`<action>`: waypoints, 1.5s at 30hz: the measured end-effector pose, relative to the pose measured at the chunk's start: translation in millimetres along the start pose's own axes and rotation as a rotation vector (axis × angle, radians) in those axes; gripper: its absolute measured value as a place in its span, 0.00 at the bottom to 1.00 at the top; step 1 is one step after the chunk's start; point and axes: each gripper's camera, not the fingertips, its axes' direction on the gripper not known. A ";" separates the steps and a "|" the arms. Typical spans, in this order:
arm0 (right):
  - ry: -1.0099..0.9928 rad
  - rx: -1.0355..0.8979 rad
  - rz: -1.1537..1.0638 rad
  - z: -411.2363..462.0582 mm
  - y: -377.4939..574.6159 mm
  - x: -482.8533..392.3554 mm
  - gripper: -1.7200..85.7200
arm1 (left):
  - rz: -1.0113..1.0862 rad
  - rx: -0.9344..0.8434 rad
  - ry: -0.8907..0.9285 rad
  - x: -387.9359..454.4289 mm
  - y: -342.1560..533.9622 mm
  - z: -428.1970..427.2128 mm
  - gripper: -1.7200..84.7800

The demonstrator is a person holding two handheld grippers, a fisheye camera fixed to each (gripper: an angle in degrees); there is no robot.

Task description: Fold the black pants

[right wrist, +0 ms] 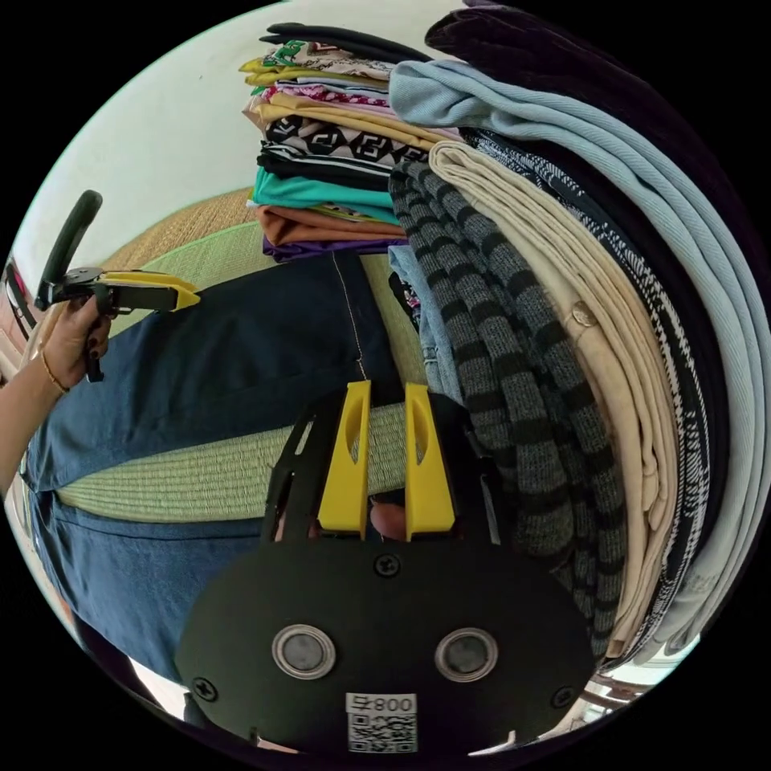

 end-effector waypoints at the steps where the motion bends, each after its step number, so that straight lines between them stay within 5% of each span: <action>1: -0.004 -0.007 -0.010 2.9 0.6 3.8 0.10 | 0.009 0.004 -0.004 3.0 -2.5 4.4 0.12; 8: -0.038 -0.018 -0.032 3.8 9.6 25.8 0.06 | 0.042 0.007 0.013 34.6 -24.5 30.2 0.04; 16: -0.072 0.209 -0.040 -78.7 34.9 51.7 0.03 | 0.117 0.189 0.010 72.0 -29.0 2.7 0.03; 23: -0.060 0.012 0.044 -28.0 28.4 74.7 0.03 | 0.044 0.004 -0.028 79.2 -40.3 58.6 0.06; 30: 0.081 -0.039 -0.027 -64.3 105.5 67.4 0.08 | 0.250 -0.053 0.297 142.5 8.1 64.3 0.12; 35: 0.102 -0.182 0.051 -57.4 149.2 84.1 0.10 | 0.326 -0.106 0.224 172.5 43.0 73.1 0.12; 45: 0.008 -0.146 0.113 -87.8 137.3 95.3 0.05 | 0.303 -0.106 0.211 178.6 70.6 40.1 0.03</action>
